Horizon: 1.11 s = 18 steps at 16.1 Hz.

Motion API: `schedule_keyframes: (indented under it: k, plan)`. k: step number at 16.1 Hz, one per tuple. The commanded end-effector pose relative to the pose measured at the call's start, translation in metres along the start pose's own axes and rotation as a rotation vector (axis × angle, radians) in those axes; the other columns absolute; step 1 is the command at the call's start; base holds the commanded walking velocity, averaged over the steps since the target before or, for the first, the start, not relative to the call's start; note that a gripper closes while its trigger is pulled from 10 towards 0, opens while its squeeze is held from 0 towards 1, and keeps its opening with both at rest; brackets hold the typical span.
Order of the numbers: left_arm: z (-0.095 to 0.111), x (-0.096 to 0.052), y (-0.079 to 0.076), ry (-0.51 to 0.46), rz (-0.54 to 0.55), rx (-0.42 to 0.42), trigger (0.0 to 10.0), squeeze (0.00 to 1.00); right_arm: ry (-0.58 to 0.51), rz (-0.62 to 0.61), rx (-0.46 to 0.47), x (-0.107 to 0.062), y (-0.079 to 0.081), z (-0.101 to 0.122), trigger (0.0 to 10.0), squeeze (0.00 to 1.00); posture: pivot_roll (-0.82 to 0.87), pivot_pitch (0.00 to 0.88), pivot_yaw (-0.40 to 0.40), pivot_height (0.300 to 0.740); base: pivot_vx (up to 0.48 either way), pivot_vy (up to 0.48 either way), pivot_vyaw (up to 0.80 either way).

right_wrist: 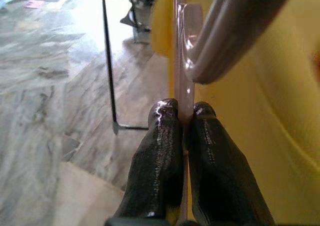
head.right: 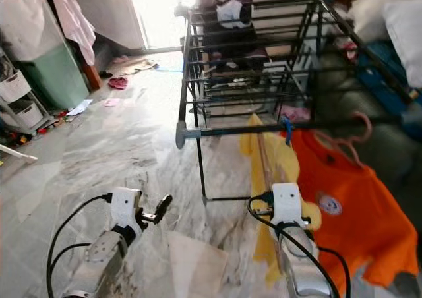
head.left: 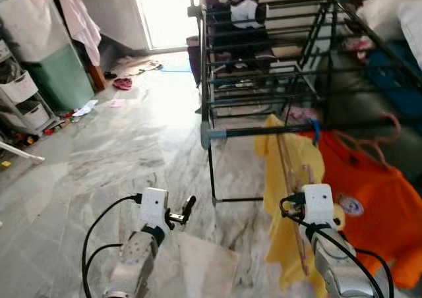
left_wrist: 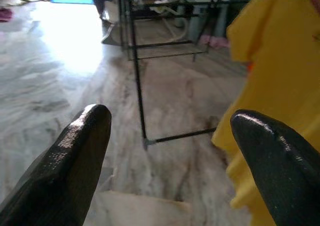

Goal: Hang hanger

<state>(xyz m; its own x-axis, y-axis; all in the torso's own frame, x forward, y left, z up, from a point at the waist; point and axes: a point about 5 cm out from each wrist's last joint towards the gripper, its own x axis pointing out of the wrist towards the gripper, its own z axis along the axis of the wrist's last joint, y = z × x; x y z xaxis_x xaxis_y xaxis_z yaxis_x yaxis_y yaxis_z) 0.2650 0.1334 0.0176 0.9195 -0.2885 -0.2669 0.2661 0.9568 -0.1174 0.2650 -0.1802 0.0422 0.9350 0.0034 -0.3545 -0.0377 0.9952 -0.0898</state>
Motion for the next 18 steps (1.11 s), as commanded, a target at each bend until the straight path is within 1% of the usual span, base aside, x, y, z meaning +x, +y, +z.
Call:
schedule_keyframes:
  k: [1, 2, 5, 7, 11, 16, 18]
  plan:
    - [-0.001, -0.005, 0.015, 0.008, 0.041, 0.02, 10.0, 0.0, -0.026, 0.056, -0.004, 0.001, 0.014, 0.007, 10.0, 0.0, -0.18, 0.0, 0.076, 0.74, 0.341, 0.0, 0.0]
    - [0.0, -0.005, 0.015, 0.006, 0.046, 0.021, 10.0, 0.0, -0.029, 0.081, -0.013, 0.0, 0.018, 0.007, 10.0, 0.0, -0.18, 0.0, 0.075, 0.74, 0.311, 0.0, 0.0]
    - [0.0, -0.004, 0.017, -0.002, 0.066, 0.021, 10.0, 0.0, -0.033, 0.15, -0.035, -0.002, 0.027, 0.009, 10.0, 0.0, -0.18, 0.0, 0.076, 0.74, 0.0, 0.0, 0.0]
    - [-0.002, -0.008, 0.018, -0.006, 0.06, 0.044, 10.0, 0.0, -0.048, 0.176, -0.063, -0.005, 0.03, 0.01, 10.0, 0.0, -0.18, 0.0, 0.076, 0.74, 0.0, 0.0, 0.0]
    - [-0.008, -0.016, 0.018, -0.001, 0.049, 0.052, 10.0, 0.0, -0.087, 0.203, -0.105, -0.009, 0.034, 0.021, 10.0, 0.0, -0.18, 0.0, 0.072, 0.74, 0.0, 0.0, 0.0]
    - [-0.007, -0.018, 0.018, -0.009, 0.028, 0.078, 10.0, 0.0, -0.157, 0.12, -0.09, 0.001, 0.028, 0.043, 10.0, 0.0, -0.17, 0.0, 0.075, 0.74, 0.0, 0.0, 0.0]
    - [-0.006, -0.018, 0.019, -0.015, 0.025, 0.078, 10.0, 0.0, -0.159, 0.094, -0.043, 0.006, 0.025, 0.05, 10.0, 0.0, -0.17, 0.0, 0.079, 0.74, 0.0, 0.0, 0.0]
